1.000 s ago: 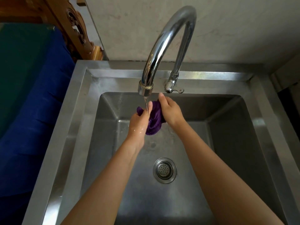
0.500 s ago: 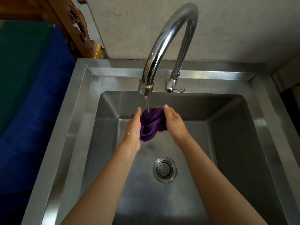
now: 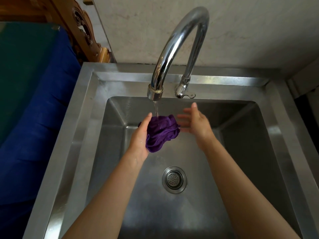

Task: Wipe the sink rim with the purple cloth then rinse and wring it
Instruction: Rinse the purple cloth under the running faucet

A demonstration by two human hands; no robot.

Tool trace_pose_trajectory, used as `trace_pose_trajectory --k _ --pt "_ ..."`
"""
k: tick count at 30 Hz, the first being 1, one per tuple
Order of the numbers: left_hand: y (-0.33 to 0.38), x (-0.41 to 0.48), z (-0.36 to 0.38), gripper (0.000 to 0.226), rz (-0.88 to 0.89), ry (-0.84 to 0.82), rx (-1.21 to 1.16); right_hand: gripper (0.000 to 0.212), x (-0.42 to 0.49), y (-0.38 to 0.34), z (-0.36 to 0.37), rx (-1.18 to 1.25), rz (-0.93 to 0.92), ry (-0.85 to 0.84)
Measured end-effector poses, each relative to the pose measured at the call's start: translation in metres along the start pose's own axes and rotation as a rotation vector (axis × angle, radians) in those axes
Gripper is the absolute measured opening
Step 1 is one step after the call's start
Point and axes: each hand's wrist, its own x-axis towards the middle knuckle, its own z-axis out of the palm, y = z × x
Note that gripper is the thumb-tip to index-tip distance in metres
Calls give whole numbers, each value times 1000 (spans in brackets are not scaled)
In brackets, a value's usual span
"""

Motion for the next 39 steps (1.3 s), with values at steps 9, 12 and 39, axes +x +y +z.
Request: trace_pose_trajectory --k 9,12,39 --pt "4 -4 13 27 42 57 92 37 27 -58 -5 -204 -30 -35" --pt "6 -4 14 29 45 66 107 36 33 -63 -2 -296 13 -26" --pt "6 -3 1 46 108 84 99 27 50 -76 31 -835 -154 205"
